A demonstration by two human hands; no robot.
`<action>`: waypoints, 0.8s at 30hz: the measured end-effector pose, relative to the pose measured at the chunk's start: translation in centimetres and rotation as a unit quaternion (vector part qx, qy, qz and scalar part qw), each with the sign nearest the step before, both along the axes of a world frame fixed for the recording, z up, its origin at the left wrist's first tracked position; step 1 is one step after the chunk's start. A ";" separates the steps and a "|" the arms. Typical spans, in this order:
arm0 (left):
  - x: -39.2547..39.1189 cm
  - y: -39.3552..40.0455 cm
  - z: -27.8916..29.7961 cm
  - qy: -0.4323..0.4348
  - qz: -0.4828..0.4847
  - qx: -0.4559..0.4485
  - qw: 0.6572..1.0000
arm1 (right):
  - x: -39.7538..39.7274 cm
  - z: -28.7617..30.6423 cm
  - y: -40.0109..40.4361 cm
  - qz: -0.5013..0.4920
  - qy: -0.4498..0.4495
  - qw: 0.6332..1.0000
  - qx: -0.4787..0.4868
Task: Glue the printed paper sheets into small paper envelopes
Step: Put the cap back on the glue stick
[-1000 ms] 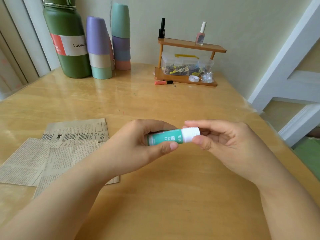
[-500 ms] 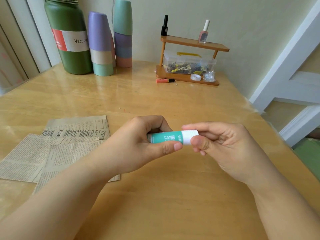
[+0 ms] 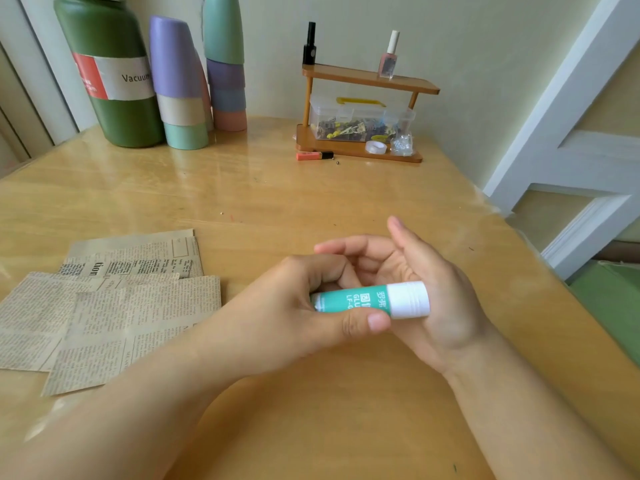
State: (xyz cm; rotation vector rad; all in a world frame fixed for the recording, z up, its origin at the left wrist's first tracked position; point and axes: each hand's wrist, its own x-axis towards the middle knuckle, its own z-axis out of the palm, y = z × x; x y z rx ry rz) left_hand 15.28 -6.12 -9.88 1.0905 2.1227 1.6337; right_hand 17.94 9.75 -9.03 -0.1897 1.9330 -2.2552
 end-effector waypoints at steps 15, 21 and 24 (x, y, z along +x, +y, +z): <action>0.9 0.3 0.7 0.002 0.003 0.022 1.000 | 0.2 -0.5 -0.3 0.022 -0.024 0.997 -0.069; -0.3 -0.4 0.1 0.019 -0.024 0.000 1.000 | 0.2 -0.9 -0.7 -0.008 -0.033 0.998 -0.056; -0.8 -0.4 -0.1 0.013 -0.019 -0.010 1.000 | -0.1 -1.0 -0.5 -0.135 -0.037 0.987 0.075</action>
